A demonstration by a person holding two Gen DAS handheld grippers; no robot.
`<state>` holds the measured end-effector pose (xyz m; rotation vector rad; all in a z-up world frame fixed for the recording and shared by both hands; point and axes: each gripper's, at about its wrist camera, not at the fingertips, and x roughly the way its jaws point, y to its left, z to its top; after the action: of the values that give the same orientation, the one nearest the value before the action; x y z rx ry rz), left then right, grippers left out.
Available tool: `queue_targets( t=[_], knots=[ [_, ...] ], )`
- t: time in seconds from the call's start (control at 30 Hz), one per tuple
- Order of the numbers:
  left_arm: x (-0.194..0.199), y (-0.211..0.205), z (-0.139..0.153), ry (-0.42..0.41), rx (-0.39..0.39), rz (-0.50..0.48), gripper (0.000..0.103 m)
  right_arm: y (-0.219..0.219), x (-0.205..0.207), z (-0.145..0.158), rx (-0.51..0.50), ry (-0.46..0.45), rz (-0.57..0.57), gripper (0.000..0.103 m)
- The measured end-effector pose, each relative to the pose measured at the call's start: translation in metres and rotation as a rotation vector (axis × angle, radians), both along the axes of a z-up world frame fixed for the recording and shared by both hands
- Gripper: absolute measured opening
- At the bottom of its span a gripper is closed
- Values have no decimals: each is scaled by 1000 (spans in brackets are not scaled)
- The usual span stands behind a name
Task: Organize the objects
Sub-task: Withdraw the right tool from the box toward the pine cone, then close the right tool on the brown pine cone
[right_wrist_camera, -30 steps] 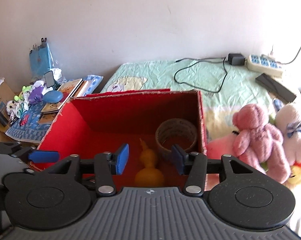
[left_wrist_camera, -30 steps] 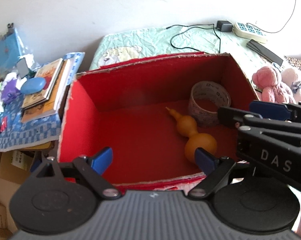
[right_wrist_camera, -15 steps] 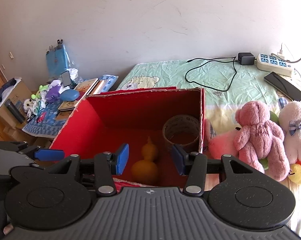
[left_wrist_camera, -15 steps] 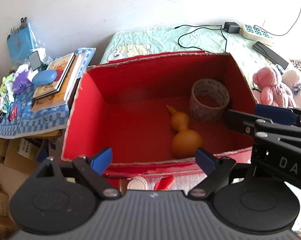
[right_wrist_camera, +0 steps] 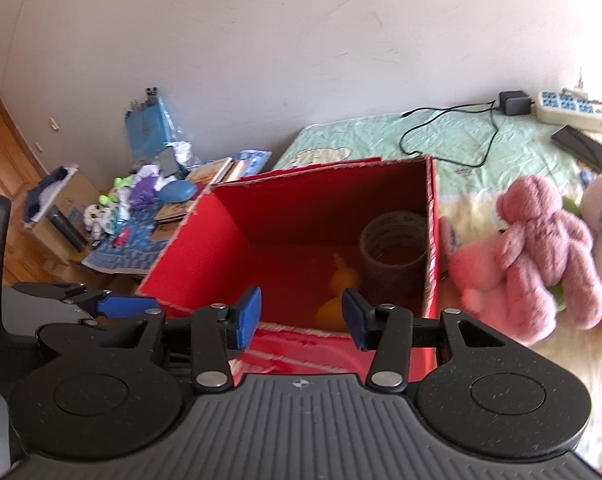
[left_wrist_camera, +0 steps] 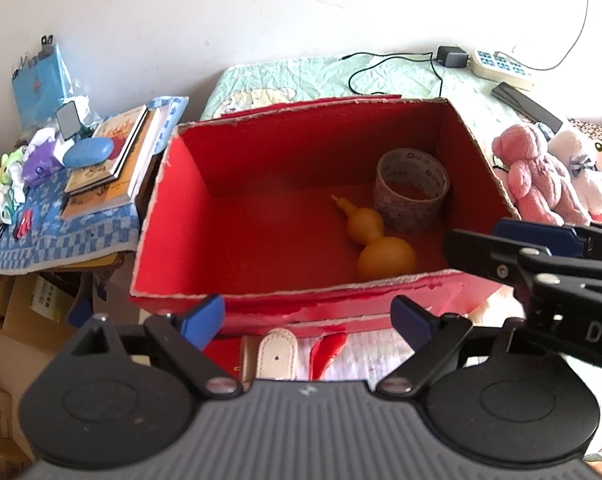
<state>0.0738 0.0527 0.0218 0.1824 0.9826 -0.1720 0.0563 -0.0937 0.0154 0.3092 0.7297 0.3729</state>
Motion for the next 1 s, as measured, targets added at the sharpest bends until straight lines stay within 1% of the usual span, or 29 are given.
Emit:
queue_targets(
  t=[0.1,0.17,0.3,0.37,0.47,0.57,0.67,0.73,0.87,0.9,1.0],
  knots=[
    [-7,13,0,0,-30,-25,91,1,-8,-3,41,-4,36,42],
    [-13,22,-1,0,-50,-45,90,3,-11,-8,63,4,68,42],
    [-24,42,-3,5,-117,-79,90,8,-12,-23,86,52,119,39],
    [-28,50,-4,18,-159,-90,89,10,-12,-32,99,84,126,35],
    [-34,57,-9,39,-196,-115,89,11,-13,-43,117,129,122,34],
    [-44,58,-14,56,-223,-157,89,11,-13,-51,126,162,124,34],
    [-56,54,-17,67,-233,-216,89,11,-14,-59,118,194,114,34],
    [-63,49,-19,71,-248,-253,89,9,-15,-65,136,225,116,34],
    [-74,42,-25,108,-324,-313,89,8,-13,-76,156,285,134,34],
    [-76,38,-28,120,-327,-325,89,8,-12,-79,161,300,139,34],
    [-80,25,-45,149,-279,-332,88,6,-9,-87,195,349,144,34]
  ],
)
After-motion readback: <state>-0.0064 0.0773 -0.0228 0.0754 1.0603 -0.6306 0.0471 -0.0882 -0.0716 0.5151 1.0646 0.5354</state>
